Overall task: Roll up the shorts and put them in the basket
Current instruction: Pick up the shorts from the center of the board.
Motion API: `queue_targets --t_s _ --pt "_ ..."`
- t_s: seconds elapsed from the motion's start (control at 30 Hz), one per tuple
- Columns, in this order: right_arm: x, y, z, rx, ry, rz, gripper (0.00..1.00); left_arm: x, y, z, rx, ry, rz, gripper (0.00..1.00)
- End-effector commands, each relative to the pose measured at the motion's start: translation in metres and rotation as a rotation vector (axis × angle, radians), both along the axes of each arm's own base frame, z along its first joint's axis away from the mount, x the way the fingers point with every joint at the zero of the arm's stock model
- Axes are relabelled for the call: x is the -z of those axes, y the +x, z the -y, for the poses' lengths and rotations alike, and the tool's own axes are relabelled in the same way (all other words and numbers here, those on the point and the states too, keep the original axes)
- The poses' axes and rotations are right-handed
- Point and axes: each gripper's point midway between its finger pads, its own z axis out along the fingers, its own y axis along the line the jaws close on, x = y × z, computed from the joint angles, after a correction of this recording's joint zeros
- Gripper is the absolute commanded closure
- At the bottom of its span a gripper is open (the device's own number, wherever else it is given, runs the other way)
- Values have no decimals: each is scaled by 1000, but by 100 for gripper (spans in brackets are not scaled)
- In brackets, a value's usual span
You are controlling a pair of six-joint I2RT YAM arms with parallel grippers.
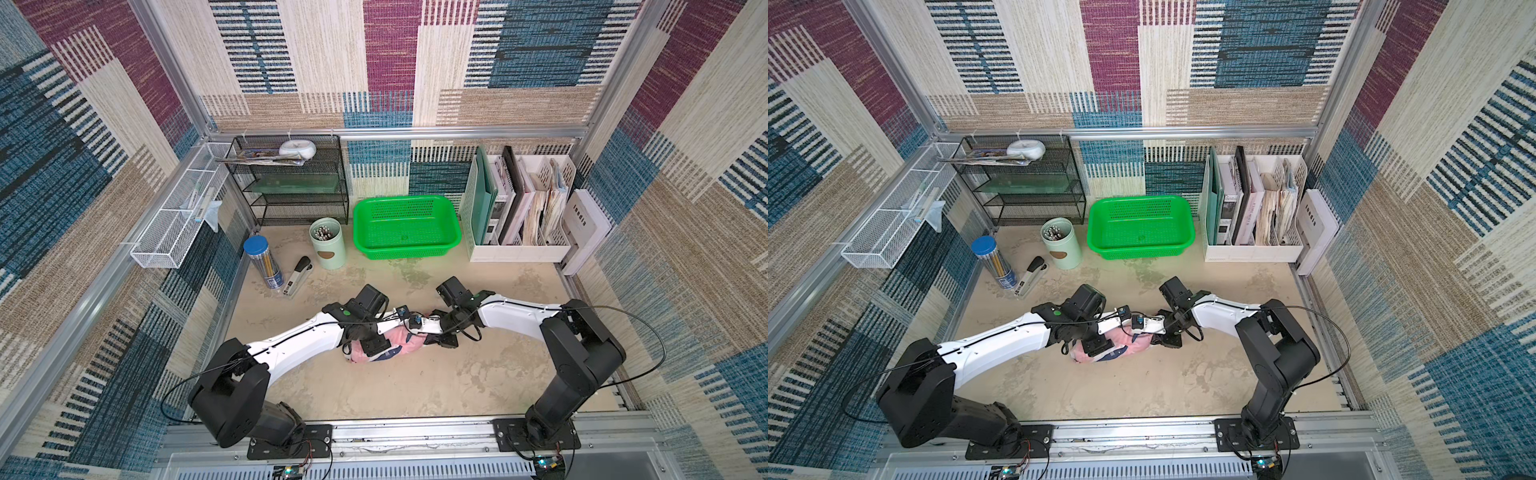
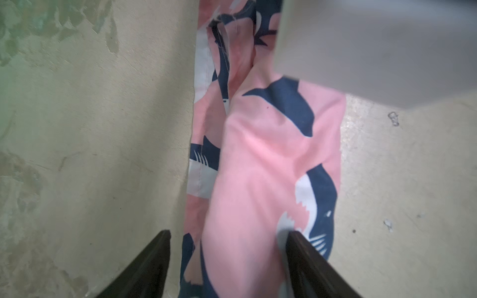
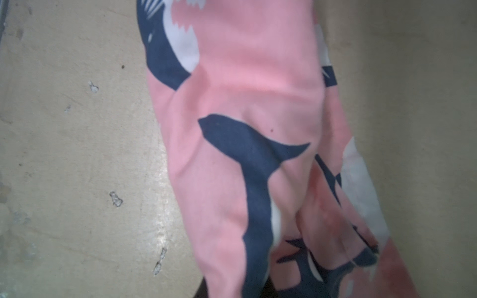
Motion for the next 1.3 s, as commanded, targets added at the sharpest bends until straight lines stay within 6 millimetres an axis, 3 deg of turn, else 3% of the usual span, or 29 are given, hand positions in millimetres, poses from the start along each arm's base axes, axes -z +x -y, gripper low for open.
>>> queue_targets --t_s 0.0,0.4,0.87,0.93,0.97,1.07,1.1,1.13,1.27 --pt "4 -7 4 -4 -15 -30 100 0 -9 3 18 -9 -34 26" --pt "7 -5 6 13 -22 -58 100 -23 -31 -9 17 -38 -49 24" --pt "3 -4 4 9 1 -69 100 39 -33 -16 0 124 -179 25" --pt "3 -4 4 8 5 -62 100 49 -36 -18 2 152 -218 33" --pt "3 -3 3 8 8 -59 100 53 -37 -19 -1 169 -238 43" --pt "4 -4 4 8 6 -62 100 61 -34 -18 -15 201 -273 87" --pt "5 -3 4 9 3 -59 100 61 -34 -18 -15 208 -280 96" --pt "6 -2 5 12 1 -55 100 61 -33 -18 -20 212 -284 100" --pt "-7 9 4 30 15 -12 100 47 -15 -18 -55 197 -242 100"
